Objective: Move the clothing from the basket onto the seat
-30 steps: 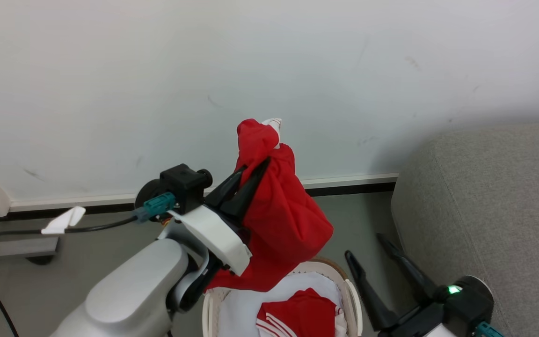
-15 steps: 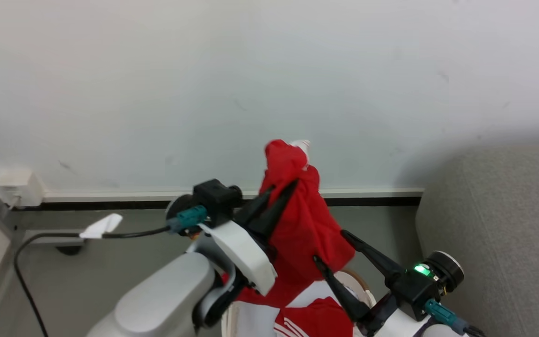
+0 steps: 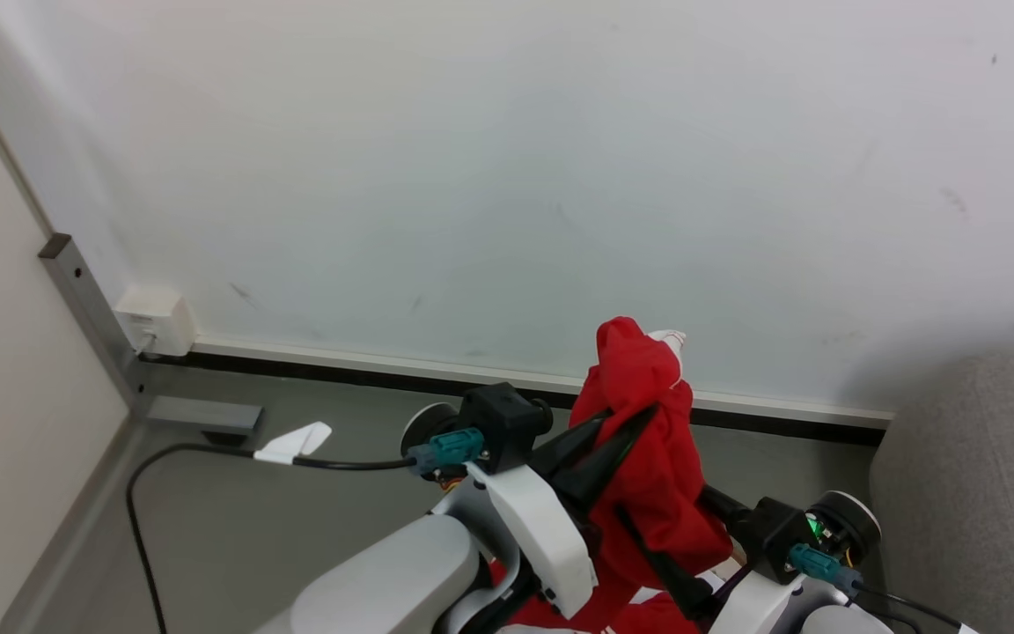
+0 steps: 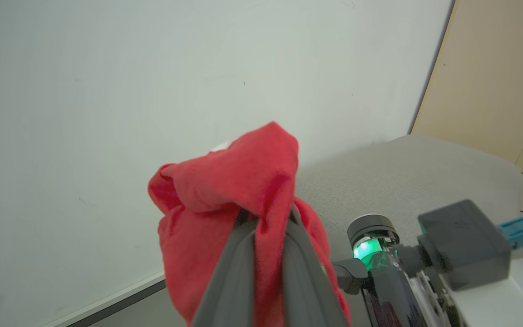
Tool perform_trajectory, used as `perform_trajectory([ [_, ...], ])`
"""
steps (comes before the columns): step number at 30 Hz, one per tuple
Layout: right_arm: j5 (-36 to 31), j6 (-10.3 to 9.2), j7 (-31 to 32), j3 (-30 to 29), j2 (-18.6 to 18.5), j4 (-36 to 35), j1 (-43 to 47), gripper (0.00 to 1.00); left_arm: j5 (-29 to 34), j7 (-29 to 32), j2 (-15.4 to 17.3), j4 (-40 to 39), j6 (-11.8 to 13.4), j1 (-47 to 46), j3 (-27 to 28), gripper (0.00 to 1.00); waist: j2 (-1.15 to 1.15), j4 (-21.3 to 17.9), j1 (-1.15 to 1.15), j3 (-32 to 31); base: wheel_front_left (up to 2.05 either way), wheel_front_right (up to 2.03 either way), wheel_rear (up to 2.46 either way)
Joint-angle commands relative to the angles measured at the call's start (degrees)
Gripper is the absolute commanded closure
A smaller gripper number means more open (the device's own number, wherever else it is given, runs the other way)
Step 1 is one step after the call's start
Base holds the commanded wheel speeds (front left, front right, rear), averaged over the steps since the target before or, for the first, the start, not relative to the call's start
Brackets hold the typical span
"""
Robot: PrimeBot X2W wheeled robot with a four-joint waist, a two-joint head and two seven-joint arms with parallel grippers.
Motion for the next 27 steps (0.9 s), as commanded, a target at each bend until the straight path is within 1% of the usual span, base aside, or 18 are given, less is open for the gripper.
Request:
perform_trajectory([
  [1,0.5,-0.12,0.1,0.1,-0.1,0.8,-0.9,0.00,0.2,0.2,-0.3,-0.3,-0.2,-0.3,-0.1,1.00,0.00,0.9,0.00,-0.2,0.00,0.00,0.00],
  [4,1.8,-0.12,0.1,-0.1,0.6,2.1,-1.2,0.00,0.2,0.3,-0.3,-0.3,0.0,-0.4,-0.3,1.00,0.00,1.8,0.00,-0.2,0.00,0.00,0.00],
  [5,2.2,-0.12,0.1,-0.3,0.7,2.4,-1.1,0.32,0.2,0.2,-0.2,-0.3,0.1,-0.4,-0.3,1.00,0.00,1.9,0.00,-0.2,0.00,0.00,0.00],
  [6,2.5,-0.12,0.1,-0.3,0.8,2.7,-1.0,0.77,0.1,0.2,-0.1,-0.3,0.2,-0.3,-0.3,1.00,0.00,2.1,0.00,-0.2,0.00,0.00,0.00],
  [7,2.9,-0.12,0.1,-0.6,1.0,2.6,-1.0,1.00,0.0,0.2,0.0,-0.2,0.3,-0.2,-0.3,1.00,0.00,2.2,0.00,-0.2,0.00,0.00,0.00],
  [12,3.9,-0.12,0.1,-2.0,0.9,0.6,-0.1,1.00,-0.3,-0.1,0.5,0.0,0.6,0.1,0.1,1.00,0.00,2.3,0.00,0.1,0.00,0.00,0.00],
  [17,9.0,-0.12,0.0,-4.1,1.4,-1.0,1.7,1.00,-0.7,-0.7,1.3,0.8,1.1,1.0,0.7,1.00,0.00,1.4,0.00,0.3,0.00,0.00,0.00],
  [20,12.0,-0.12,0.0,-6.8,1.4,-3.3,2.9,1.00,-0.9,-1.1,1.7,1.2,1.3,1.3,1.1,1.00,0.00,0.6,0.00,0.4,0.00,0.00,0.00],
  [24,13.5,-0.12,0.1,-11.3,1.4,-7.1,4.6,1.00,-0.6,-2.0,2.0,0.6,1.5,2.0,1.7,1.00,0.00,-0.9,0.00,0.7,0.00,0.00,0.00],
  [25,13.3,-0.12,0.0,-12.4,1.3,-8.0,5.1,1.00,-0.3,-2.3,2.1,0.4,1.5,2.3,1.7,0.86,0.00,-1.3,0.00,0.8,0.00,0.00,0.00],
  [26,12.9,-0.12,0.1,-13.3,1.2,-8.8,5.4,1.00,0.1,-2.5,2.2,0.2,1.6,2.6,1.6,0.61,0.00,-1.7,0.00,0.9,0.00,0.00,0.00],
  [27,12.6,-0.12,0.0,-14.3,1.2,-9.6,5.7,1.00,0.3,-2.6,2.2,-0.1,1.6,2.7,1.7,0.11,0.00,-2.2,0.00,1.0,0.00,0.00,0.00],
])
